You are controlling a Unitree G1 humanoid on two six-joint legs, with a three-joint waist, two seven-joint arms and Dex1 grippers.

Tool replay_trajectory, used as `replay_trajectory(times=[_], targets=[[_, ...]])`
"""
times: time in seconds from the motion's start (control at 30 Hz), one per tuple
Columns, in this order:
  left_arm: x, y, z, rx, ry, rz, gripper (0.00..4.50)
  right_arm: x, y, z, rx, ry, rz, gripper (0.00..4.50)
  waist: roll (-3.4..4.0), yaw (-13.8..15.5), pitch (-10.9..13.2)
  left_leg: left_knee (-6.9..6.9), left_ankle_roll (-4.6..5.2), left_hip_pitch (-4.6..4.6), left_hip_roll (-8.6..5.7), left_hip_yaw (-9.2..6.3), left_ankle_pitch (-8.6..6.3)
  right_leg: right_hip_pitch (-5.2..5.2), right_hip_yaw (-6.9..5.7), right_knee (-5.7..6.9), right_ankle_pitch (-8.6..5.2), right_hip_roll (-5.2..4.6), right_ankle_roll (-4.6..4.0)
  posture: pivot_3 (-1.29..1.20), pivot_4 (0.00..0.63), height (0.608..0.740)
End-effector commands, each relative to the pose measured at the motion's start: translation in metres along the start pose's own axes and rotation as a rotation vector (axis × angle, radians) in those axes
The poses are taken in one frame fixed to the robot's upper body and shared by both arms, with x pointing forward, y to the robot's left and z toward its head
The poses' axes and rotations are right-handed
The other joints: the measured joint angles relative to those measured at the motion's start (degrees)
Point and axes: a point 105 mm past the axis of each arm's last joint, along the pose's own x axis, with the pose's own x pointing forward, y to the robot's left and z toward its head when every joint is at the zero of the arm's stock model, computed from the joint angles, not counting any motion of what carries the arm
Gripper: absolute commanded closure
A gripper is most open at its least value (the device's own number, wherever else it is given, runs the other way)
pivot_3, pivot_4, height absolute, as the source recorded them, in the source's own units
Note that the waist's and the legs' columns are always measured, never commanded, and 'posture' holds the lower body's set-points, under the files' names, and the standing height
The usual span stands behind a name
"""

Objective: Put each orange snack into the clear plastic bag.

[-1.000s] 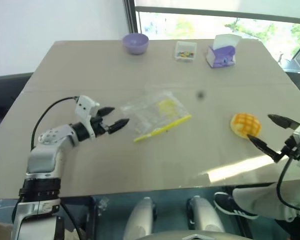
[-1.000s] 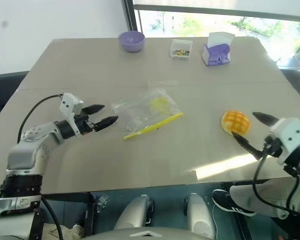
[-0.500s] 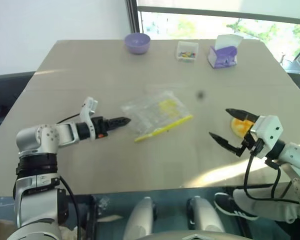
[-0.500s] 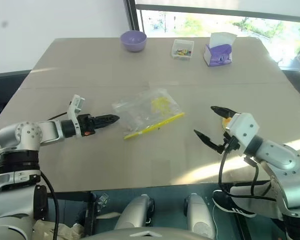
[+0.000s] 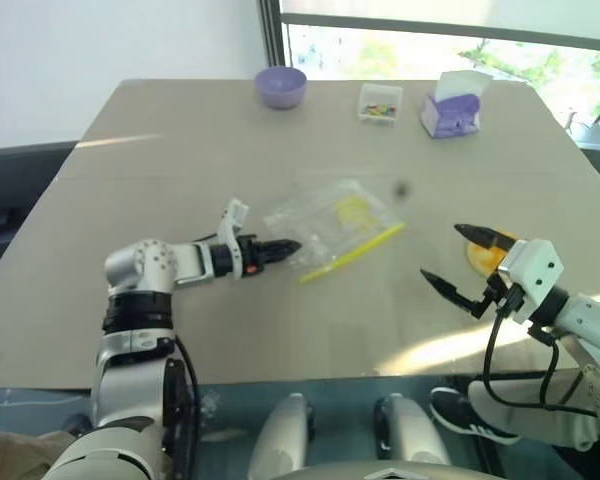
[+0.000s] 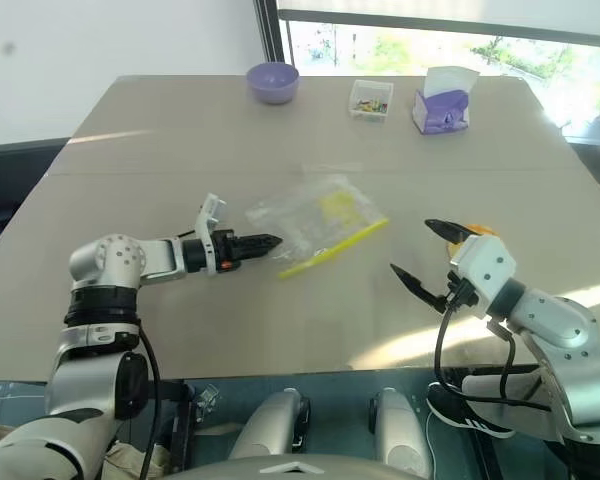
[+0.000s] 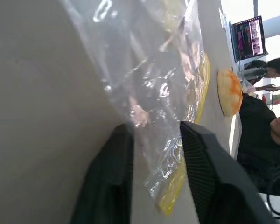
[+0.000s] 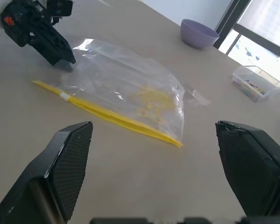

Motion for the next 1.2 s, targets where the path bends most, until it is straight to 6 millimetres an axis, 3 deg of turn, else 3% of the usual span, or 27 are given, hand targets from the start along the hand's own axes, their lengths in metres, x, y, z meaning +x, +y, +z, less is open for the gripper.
replay_trajectory(times=[0.03,0.2,0.4,0.63,0.77,0.97,1.2], targets=[[0.003,-0.009,-0.001,-0.114,0.001,-0.061,4.47,-0.003,0.001,0.011,-0.073,-0.027,-0.011,0.0,0.03,0.2,-0.02,0.0,0.0,0.02,0.0,-0.02,0.0,0.01,-0.02,0.01,0.0,0.0,0.0,0.0,0.15,0.74],[-0.009,-0.05,0.018,-0.152,-0.061,-0.267,4.47,0.002,0.006,0.004,-0.12,-0.007,-0.003,0.0,-0.08,-0.13,0.04,0.02,0.0,-0.04,0.0,-0.09,0.0,-0.02,-0.08,0.03,0.0,0.02,0.0,0.0,0.15,0.74],[-0.011,-0.071,0.029,-0.131,-0.099,-0.342,4.47,0.032,-0.004,-0.015,-0.242,0.075,-0.064,0.0,-0.08,-1.43,0.05,0.01,-0.03,0.0,0.01,-0.17,0.02,-0.02,-0.02,0.03,0.01,0.0,0.01,0.0,0.15,0.74],[-0.011,-0.08,0.036,-0.139,-0.125,-0.353,4.47,0.084,-0.008,-0.021,-0.359,0.071,-0.11,0.0,-0.09,-1.42,0.07,-0.03,-0.23,-0.04,-0.01,-0.25,0.13,-0.11,0.0,0.07,0.02,0.01,-0.01,0.0,0.15,0.74],[-0.011,-0.083,0.038,-0.144,-0.131,-0.355,4.47,0.1,-0.008,-0.038,-0.462,0.114,-0.112,0.0,-0.09,-1.23,0.06,-0.03,-0.43,-0.25,-0.13,-0.26,0.25,-0.32,0.02,0.08,0.03,-0.14,-0.01,0.0,0.15,0.74],[-0.013,-0.085,0.039,-0.151,-0.14,-0.353,4.47,0.121,-0.026,-0.053,-0.524,0.137,-0.224,0.0,-0.1,-1.42,0.06,-0.02,-0.52,-0.47,-0.21,-0.31,0.3,-0.52,-0.01,0.08,0.04,-0.24,0.0,0.0,0.15,0.74],[-0.014,-0.084,0.039,-0.159,-0.152,-0.351,4.5,0.129,-0.03,-0.053,-0.544,0.11,-0.256,3.18,-0.1,-1.48,0.06,-0.05,-0.54,-0.5,-0.22,-0.29,0.31,-0.52,-0.06,0.07,0.04,-0.24,-0.01,0.0,0.15,0.74]])
